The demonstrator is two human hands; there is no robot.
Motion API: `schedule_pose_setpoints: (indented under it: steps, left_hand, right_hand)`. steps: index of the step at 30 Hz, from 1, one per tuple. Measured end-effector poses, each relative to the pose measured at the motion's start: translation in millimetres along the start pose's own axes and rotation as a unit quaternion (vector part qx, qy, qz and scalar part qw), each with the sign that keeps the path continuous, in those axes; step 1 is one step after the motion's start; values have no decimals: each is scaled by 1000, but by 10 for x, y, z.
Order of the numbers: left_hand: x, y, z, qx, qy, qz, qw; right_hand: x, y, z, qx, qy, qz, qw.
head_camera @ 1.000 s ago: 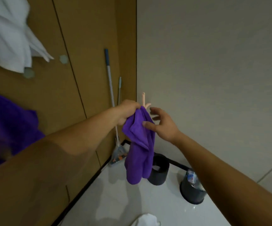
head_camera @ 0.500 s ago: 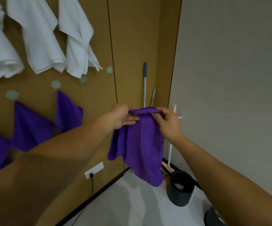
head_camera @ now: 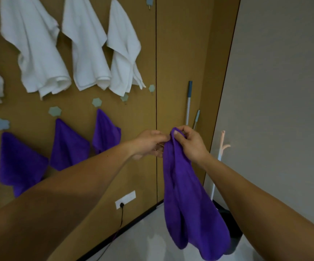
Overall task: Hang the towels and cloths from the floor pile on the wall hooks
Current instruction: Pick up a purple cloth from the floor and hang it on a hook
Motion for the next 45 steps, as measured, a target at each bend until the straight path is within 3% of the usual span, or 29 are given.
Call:
schedule_pose_setpoints:
  steps: [6,11,15,19,24,31,33,36,41,45]
  left_hand:
    - [-36,-18,-49,3,-29,26,999]
    - [-90,-65,-145,-12,72,-1,997]
    - [-74,-112,-351,64,134,-4,989]
    - [47,-100,-428,71,147,47,985]
    - [106,-43,-407,53,129,77,987]
    - [176,43,-438,71,-1,109,992]
    - [176,64,-415,64,-58,110,990]
    - [151,100,-480,123,-143,102,977]
    - [-206,163,-607,95,-219,9,971]
    - [-430,273,-984,98,-302,-40,947]
  right_hand:
    - [-55,15,86,47,87,0,995]
    - [-220,44,25,112,148,-45,982]
    - [-338,-1,-106,168,183,-54,967]
    - [-294,-87,-22,100,60,12,993]
    - [-400,-130,165,21,33,24,999]
    - [-383,-110,293,-35,62,53,996]
    - [-410,-121,298,-33,149,32,988]
    - [-499,-174,219,31,275,-13,961]
    - [-537,-235,-234,171,113,1,979]
    - [-453,-282,-683,243,69,26,967]
Point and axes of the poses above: each hand's wrist, its own y-axis away from the middle knuckle, its own z-axis out of the palm, x = y × z, the point moved 9 cm from there along -y, towards the middle knuckle, and after that the axes turned 2 degrees about z, right-handed, at the moved point
